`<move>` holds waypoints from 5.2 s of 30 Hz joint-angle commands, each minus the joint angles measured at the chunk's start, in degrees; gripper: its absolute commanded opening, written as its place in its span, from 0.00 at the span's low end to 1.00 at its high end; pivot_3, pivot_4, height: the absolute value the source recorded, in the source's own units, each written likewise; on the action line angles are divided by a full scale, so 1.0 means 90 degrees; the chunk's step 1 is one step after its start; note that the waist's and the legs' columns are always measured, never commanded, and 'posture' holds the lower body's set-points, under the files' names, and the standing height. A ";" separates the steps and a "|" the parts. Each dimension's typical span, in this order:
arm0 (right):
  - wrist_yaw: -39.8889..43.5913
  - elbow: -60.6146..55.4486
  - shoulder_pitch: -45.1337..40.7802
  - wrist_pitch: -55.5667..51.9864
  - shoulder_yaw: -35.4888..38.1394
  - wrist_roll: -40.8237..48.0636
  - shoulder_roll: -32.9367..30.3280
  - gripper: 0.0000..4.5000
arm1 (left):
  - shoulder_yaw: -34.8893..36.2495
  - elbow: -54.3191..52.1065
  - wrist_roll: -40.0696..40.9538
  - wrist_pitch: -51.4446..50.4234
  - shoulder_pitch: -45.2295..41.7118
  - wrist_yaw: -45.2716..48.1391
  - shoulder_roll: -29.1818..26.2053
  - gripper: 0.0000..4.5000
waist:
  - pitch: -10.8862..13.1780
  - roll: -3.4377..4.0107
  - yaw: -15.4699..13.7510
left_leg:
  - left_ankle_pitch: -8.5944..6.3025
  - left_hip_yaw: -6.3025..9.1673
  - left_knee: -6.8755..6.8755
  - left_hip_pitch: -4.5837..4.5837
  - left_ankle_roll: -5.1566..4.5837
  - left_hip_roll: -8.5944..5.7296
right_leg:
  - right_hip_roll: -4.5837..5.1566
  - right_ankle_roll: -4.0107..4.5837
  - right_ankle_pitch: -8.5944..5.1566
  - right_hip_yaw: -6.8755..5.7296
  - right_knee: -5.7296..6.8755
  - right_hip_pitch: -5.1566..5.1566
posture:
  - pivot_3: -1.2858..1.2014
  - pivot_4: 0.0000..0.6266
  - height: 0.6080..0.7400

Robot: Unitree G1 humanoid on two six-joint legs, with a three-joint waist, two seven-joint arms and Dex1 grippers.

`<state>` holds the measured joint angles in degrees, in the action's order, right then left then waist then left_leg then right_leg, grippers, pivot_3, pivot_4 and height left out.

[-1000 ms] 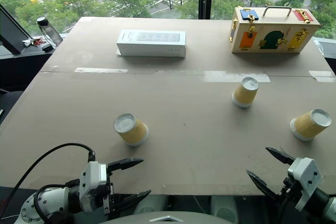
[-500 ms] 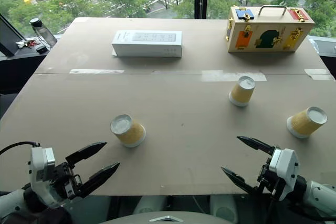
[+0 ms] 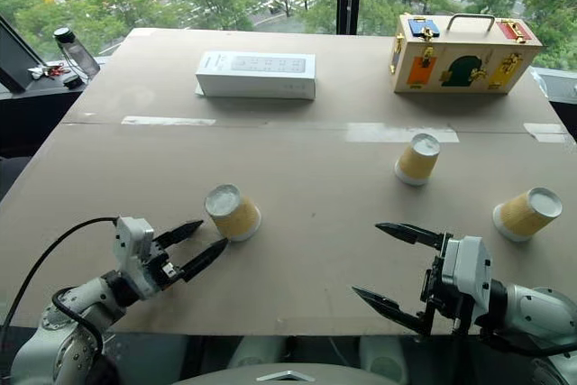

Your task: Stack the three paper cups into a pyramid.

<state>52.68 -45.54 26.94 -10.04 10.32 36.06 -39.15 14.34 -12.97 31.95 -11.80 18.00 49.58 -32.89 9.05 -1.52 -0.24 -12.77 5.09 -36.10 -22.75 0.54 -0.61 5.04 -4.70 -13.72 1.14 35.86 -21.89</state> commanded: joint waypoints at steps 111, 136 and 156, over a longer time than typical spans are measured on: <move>-0.2941 0.1057 -0.3779 -0.3393 -0.1379 -0.1322 0.1030 0.49 | 0.0437 -0.0509 0.1609 -0.1356 -0.1441 0.2267 -0.0867 1.00 | 0.0052 0.0081 0.0111 | 0.0000 0.0005 -0.0013 -0.0007 -0.0001 0.0007 | -0.0010 0.0003 0.0000 0.0001 0.0002 -0.0007 | 0.52 0.24 1.00; -0.2284 0.2289 -0.5113 -0.2774 -0.3097 -0.2589 0.1456 0.49 | 0.0809 -0.0553 0.1355 -0.0842 -0.0959 0.2713 -0.1046 1.00 | 0.0055 0.0082 0.0142 | 0.0001 0.0000 0.0014 -0.0012 0.0000 0.0014 | -0.0020 0.0011 0.0002 0.0009 0.0007 -0.0029 | 0.52 0.24 1.00; -0.3014 0.2062 -0.5521 -0.3768 -0.0176 -0.1488 0.0804 0.99 | 0.0651 -0.0897 0.1661 -0.1217 -0.1452 0.2377 -0.1017 1.00 | 0.0060 0.0083 0.0131 | 0.0001 -0.0003 0.0015 -0.0012 0.0000 0.0016 | -0.0023 0.0012 0.0003 0.0010 0.0008 -0.0029 | 0.52 0.24 1.00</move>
<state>27.39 -29.28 -22.39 -45.24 8.15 24.80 -31.45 20.09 -19.33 45.42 -22.80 5.51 71.08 -41.68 9.58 -0.78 0.94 -12.76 5.05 -35.97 -22.86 0.53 -0.47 4.83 -4.59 -13.69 1.24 35.93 -22.15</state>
